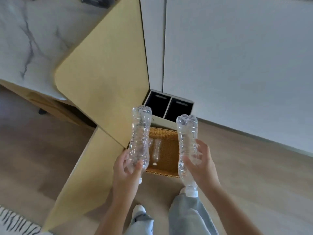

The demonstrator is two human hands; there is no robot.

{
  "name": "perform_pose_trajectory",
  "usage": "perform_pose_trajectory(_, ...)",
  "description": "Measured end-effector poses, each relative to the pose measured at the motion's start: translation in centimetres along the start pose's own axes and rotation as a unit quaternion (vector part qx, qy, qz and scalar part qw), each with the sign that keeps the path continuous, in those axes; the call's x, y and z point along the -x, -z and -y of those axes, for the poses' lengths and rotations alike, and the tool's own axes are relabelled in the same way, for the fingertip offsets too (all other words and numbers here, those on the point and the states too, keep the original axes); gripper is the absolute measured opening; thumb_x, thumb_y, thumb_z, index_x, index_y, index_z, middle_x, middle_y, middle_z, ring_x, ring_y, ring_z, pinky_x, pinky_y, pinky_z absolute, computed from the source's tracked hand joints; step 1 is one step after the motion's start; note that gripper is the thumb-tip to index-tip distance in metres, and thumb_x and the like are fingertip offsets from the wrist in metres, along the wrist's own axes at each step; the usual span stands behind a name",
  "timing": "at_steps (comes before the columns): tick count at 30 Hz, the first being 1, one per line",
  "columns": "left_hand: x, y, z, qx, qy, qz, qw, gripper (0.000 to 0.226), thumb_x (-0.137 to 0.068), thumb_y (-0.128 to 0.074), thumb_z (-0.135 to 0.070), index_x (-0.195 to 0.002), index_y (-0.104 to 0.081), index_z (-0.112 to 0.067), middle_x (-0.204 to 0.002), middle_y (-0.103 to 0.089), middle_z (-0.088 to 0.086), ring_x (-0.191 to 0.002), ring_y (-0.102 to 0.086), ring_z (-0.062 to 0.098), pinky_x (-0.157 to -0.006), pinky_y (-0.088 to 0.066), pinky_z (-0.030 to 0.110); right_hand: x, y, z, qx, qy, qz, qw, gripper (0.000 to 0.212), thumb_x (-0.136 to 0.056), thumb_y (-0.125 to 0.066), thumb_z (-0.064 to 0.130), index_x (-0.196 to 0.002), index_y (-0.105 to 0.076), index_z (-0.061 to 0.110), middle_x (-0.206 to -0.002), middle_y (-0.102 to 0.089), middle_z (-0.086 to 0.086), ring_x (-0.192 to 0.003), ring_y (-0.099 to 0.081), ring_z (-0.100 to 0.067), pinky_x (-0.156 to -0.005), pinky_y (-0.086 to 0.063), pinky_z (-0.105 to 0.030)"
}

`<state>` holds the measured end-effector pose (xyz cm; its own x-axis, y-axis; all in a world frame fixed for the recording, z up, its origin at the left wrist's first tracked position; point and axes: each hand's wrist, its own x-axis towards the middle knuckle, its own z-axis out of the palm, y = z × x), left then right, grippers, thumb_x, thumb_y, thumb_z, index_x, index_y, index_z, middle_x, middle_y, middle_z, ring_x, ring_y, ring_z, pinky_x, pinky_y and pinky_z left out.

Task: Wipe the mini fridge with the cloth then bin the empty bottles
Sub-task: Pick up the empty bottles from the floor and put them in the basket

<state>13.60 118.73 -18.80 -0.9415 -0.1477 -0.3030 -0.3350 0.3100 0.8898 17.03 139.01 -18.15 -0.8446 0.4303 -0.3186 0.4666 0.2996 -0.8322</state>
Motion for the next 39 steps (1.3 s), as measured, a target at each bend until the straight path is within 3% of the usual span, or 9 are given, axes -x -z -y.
perform_pose_trajectory(8,-4.2,-7.7,4.9,-0.023,0.075,-0.035,0.996,0.053,-0.082,-0.066,-0.028,-0.129,-0.043,-0.025,-0.126,-0.046,-0.007,-0.112,-0.046,0.007,-0.088,-0.037,0.026,-9.9,-0.5,-6.8,0.059,-0.029,0.073,0.995,0.064,-0.082,-0.066,0.026,-0.135,-0.029,0.027,-0.124,-0.042,0.005,-0.083,-0.049,0.006,-0.058,-0.039,-0.005)
perform_pose_trajectory(11,-6.8,-10.0,8.2,-0.034,0.111,-0.02,0.993,0.044,-0.081,-0.066,-0.029,-0.119,-0.045,-0.034,-0.126,-0.047,-0.005,-0.109,-0.047,0.007,-0.083,-0.038,0.025,-13.1,-2.7,-10.1,0.06,-0.067,0.072,0.993,0.066,-0.081,-0.066,0.026,-0.135,-0.029,0.025,-0.132,-0.041,-0.002,-0.093,-0.047,-0.005,-0.06,-0.037,-0.006)
perform_pose_trajectory(15,-10.6,-12.7,13.3,-0.065,0.138,-0.001,0.988,0.049,-0.08,-0.067,-0.03,-0.123,-0.045,-0.03,-0.127,-0.048,-0.001,-0.109,-0.047,0.009,-0.082,-0.041,0.023,-17.1,-6.8,-14.4,0.041,-0.118,0.065,0.99,0.066,-0.082,-0.066,0.023,-0.136,-0.028,0.022,-0.131,-0.038,-0.002,-0.081,-0.05,0.005,-0.056,-0.042,-0.004)
perform_pose_trajectory(19,-14.8,-16.0,19.1,-0.094,0.139,0.018,0.986,0.046,-0.08,-0.068,-0.031,-0.12,-0.044,-0.032,-0.129,-0.048,0.0,-0.11,-0.047,0.011,-0.09,-0.044,0.032,-20.6,-11.6,-20.5,0.021,-0.145,0.042,0.988,0.067,-0.08,-0.067,0.027,-0.134,-0.028,0.026,-0.13,-0.038,-0.002,-0.095,-0.058,-0.012,-0.076,-0.055,-0.027)
perform_pose_trajectory(22,-17.9,-18.7,24.2,-0.119,0.144,0.037,0.982,0.052,-0.079,-0.068,-0.032,-0.125,-0.046,-0.025,-0.129,-0.048,0.001,-0.108,-0.047,0.01,-0.086,-0.042,0.028,-23.1,-15.0,-25.8,0.027,-0.176,0.034,0.983,0.066,-0.081,-0.066,0.028,-0.135,-0.026,0.026,-0.131,-0.037,-0.002,-0.098,-0.056,-0.014,-0.079,-0.055,-0.031)
perform_pose_trajectory(27,-22.0,-22.3,32.7,-0.131,0.135,0.075,0.979,0.056,-0.078,-0.07,-0.026,-0.128,-0.045,-0.023,-0.131,-0.045,0.0,-0.11,-0.044,0.009,-0.087,-0.038,0.027,-26.1,-19.4,-34.1,0.056,-0.187,0.043,0.98,0.066,-0.084,-0.064,0.027,-0.136,-0.024,0.026,-0.131,-0.035,0.0,-0.08,-0.049,-0.001,-0.059,-0.043,-0.008)
perform_pose_trajectory(29,-23.4,-23.6,35.5,-0.144,0.124,0.082,0.978,0.057,-0.078,-0.07,-0.026,-0.129,-0.045,-0.022,-0.13,-0.045,-0.001,-0.11,-0.044,0.008,-0.087,-0.036,0.026,-27.1,-20.9,-37.0,0.061,-0.183,0.041,0.98,0.066,-0.084,-0.064,0.028,-0.136,-0.024,0.026,-0.132,-0.036,0.001,-0.085,-0.048,-0.003,-0.056,-0.039,-0.006)
perform_pose_trajectory(36,-26.9,-28.7,44.5,-0.152,0.106,0.109,0.976,0.05,-0.075,-0.072,-0.033,-0.118,-0.048,-0.03,-0.123,-0.047,-0.004,-0.107,-0.049,0.01,-0.081,-0.037,0.021,-30.9,-25.1,-46.2,0.05,-0.183,0.046,0.981,0.067,-0.084,-0.063,0.025,-0.137,-0.022,0.024,-0.134,-0.032,0.003,-0.089,-0.043,-0.001,-0.057,-0.037,-0.003)
perform_pose_trajectory(39,-27.9,-30.8,47.9,-0.154,0.116,0.108,0.975,0.054,-0.074,-0.073,-0.032,-0.122,-0.049,-0.025,-0.125,-0.049,0.0,-0.107,-0.05,0.011,-0.078,-0.037,0.018,-32.3,-26.5,-49.3,0.03,-0.183,0.033,0.982,0.067,-0.084,-0.064,0.024,-0.137,-0.023,0.023,-0.134,-0.034,0.001,-0.095,-0.045,-0.004,-0.071,-0.038,-0.008)
